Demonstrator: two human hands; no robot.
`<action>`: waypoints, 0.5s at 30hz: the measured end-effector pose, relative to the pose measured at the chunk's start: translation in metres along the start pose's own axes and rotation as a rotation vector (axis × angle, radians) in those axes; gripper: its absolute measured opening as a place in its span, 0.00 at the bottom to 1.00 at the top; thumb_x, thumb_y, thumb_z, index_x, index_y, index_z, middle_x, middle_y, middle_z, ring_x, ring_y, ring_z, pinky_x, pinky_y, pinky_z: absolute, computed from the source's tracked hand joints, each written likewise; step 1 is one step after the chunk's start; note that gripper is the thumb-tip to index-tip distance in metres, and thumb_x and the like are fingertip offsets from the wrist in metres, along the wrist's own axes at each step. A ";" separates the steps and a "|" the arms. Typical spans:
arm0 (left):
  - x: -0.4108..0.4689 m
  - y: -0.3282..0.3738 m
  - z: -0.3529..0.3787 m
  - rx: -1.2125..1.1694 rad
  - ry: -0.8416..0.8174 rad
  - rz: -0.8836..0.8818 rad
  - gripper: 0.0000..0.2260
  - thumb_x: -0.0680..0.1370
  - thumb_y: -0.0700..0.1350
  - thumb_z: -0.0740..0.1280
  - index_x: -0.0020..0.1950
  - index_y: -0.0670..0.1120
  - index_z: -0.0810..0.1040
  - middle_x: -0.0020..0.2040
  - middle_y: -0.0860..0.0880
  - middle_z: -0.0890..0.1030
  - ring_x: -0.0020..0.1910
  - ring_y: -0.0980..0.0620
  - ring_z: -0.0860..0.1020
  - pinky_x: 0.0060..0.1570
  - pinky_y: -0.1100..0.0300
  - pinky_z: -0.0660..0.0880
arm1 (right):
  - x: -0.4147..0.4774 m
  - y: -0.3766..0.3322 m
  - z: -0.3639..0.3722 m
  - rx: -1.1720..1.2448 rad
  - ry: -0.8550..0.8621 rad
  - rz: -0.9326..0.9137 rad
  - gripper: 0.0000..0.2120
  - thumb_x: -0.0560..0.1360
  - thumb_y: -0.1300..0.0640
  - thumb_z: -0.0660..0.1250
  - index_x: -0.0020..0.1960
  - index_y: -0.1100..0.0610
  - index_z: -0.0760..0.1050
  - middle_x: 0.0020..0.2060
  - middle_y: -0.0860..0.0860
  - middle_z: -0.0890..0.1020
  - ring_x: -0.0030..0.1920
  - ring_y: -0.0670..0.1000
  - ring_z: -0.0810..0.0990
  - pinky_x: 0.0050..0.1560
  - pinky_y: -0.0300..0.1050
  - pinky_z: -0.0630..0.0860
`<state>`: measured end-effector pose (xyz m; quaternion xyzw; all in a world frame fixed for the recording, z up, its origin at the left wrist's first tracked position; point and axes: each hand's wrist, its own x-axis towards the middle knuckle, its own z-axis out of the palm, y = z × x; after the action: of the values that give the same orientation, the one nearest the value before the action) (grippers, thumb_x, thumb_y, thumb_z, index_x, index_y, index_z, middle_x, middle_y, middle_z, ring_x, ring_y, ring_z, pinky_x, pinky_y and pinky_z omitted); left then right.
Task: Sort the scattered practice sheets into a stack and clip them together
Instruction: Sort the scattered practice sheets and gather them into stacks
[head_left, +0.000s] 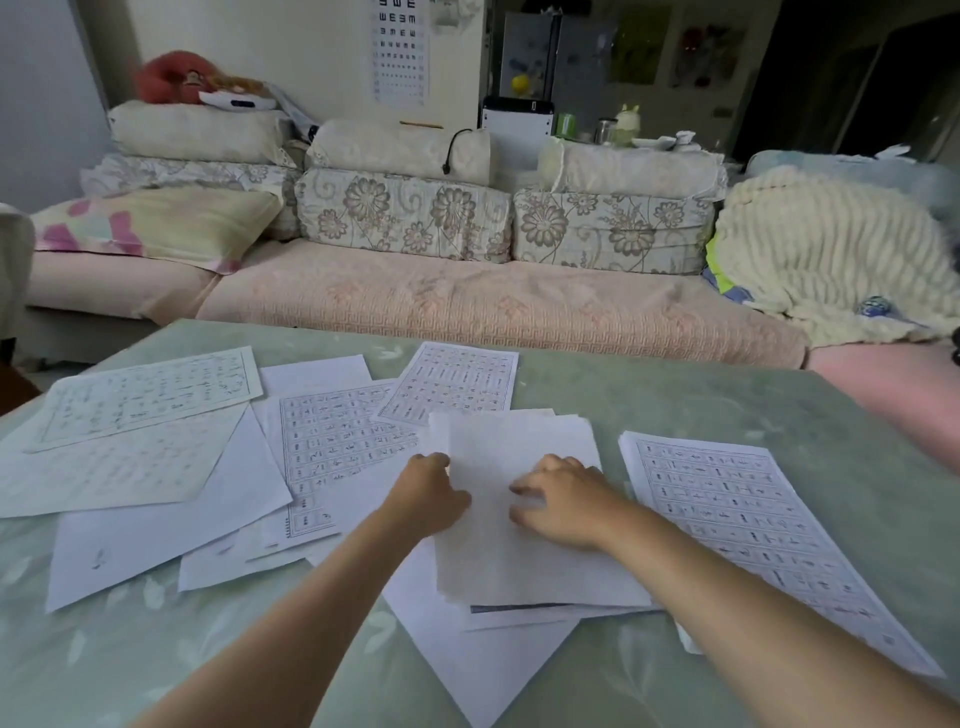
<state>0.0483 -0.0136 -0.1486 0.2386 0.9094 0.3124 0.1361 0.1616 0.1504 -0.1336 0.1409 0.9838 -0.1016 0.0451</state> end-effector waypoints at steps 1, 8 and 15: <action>0.002 -0.001 -0.001 0.055 -0.011 0.011 0.21 0.74 0.48 0.69 0.66 0.43 0.74 0.60 0.43 0.73 0.56 0.45 0.76 0.53 0.59 0.74 | 0.003 0.001 0.001 -0.037 0.011 0.004 0.23 0.75 0.38 0.62 0.69 0.41 0.71 0.65 0.50 0.71 0.69 0.55 0.67 0.69 0.53 0.63; 0.044 -0.021 -0.035 0.088 0.185 0.032 0.19 0.77 0.49 0.67 0.67 0.46 0.73 0.62 0.44 0.73 0.57 0.44 0.76 0.58 0.53 0.74 | 0.051 -0.013 -0.012 0.002 0.170 -0.083 0.19 0.77 0.48 0.62 0.67 0.44 0.72 0.65 0.49 0.71 0.68 0.53 0.68 0.68 0.52 0.64; 0.107 -0.044 -0.064 0.216 0.227 -0.109 0.23 0.79 0.47 0.62 0.72 0.41 0.65 0.67 0.39 0.69 0.68 0.39 0.65 0.63 0.47 0.67 | 0.141 -0.050 -0.013 0.060 0.108 -0.108 0.23 0.78 0.46 0.61 0.73 0.48 0.68 0.71 0.52 0.68 0.71 0.55 0.67 0.70 0.51 0.65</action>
<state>-0.0832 -0.0208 -0.1375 0.1654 0.9588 0.2297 0.0226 0.0120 0.1435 -0.1281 0.0942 0.9874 -0.1256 -0.0180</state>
